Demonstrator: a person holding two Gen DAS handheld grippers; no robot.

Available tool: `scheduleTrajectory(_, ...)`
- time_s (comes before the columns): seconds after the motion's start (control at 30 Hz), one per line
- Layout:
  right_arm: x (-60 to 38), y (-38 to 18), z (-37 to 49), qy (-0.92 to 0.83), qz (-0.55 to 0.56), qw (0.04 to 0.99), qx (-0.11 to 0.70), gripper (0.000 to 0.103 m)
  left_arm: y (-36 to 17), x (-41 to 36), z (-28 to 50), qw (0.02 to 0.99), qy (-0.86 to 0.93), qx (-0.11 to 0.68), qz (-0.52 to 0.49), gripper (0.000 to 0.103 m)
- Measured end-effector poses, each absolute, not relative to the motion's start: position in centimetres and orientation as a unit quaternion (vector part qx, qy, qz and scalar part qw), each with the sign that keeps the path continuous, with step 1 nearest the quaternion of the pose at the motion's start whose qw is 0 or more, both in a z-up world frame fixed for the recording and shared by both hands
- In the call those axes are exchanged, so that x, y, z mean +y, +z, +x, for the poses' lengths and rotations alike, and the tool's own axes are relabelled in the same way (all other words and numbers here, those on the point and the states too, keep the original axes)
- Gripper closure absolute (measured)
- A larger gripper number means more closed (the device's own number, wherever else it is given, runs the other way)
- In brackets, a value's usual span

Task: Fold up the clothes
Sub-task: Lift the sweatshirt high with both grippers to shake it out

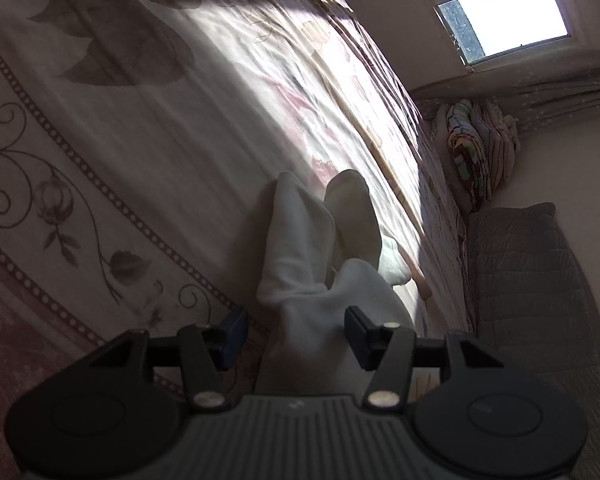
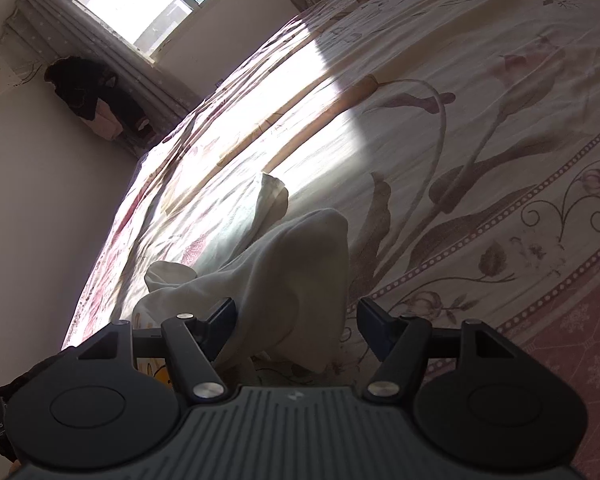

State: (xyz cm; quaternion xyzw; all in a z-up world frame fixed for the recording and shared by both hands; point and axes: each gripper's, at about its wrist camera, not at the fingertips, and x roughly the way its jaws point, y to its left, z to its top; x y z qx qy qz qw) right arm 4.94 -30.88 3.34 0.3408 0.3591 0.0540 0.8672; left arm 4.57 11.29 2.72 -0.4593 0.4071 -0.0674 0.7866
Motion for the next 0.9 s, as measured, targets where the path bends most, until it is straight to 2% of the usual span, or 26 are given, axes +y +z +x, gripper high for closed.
scheduleTrajectory(0.07, -31.0, 2.8, 4.8, 0.050, 0.342, 0.866, 0.362, 0.033, 2.8, 10.2, 4.8, 0.789, -0.073, 0.409, -0.452, 0.053)
scheduleTrajectory(0.13, -30.7, 2.3, 5.0, 0.044, 0.340, 0.866, 0.364, 0.033, 3.5, 9.1, 4.7, 0.809, -0.067, 0.403, -0.423, 0.068)
scheduleTrajectory(0.17, -30.6, 2.0, 5.2, 0.042, 0.340, 0.867, 0.361, 0.033, 3.8, 8.5, 4.7, 0.818, -0.064, 0.400, -0.408, 0.069)
scheduleTrajectory(0.23, -30.2, 1.5, 5.4, 0.040, 0.344, 0.869, 0.354, 0.036, 4.6, 7.4, 4.6, 0.836, -0.058, 0.394, -0.379, 0.079)
scheduleTrajectory(0.27, -30.0, 1.3, 5.4, 0.043, 0.344, 0.869, 0.352, 0.041, 5.0, 6.9, 4.6, 0.844, -0.056, 0.389, -0.364, 0.084)
scheduleTrajectory(0.3, -29.8, 1.1, 5.4, 0.049, 0.345, 0.869, 0.351, 0.058, 5.5, 6.4, 4.3, 0.854, -0.054, 0.380, -0.350, 0.089)
scheduleTrajectory(0.33, -29.5, 1.1, 5.3, 0.051, 0.342, 0.871, 0.350, 0.082, 6.1, 6.0, 4.0, 0.864, -0.053, 0.371, -0.337, 0.090)
scheduleTrajectory(0.4, -28.7, 1.6, 4.7, 0.043, 0.323, 0.882, 0.339, 0.090, 7.6, 5.4, 3.4, 0.882, -0.053, 0.347, -0.314, 0.091)
scheduleTrajectory(0.6, -27.5, 7.0, 1.6, 0.003, 0.238, 0.937, 0.256, 0.093, 11.9, 5.2, 1.4, 0.920, -0.081, 0.267, -0.274, 0.092)
scheduleTrajectory(0.9, -27.0, 17.2, -2.9, -0.039, 0.125, 0.985, 0.111, 0.094, 17.5, 5.4, -1.8, 0.945, -0.113, 0.137, -0.273, 0.093)
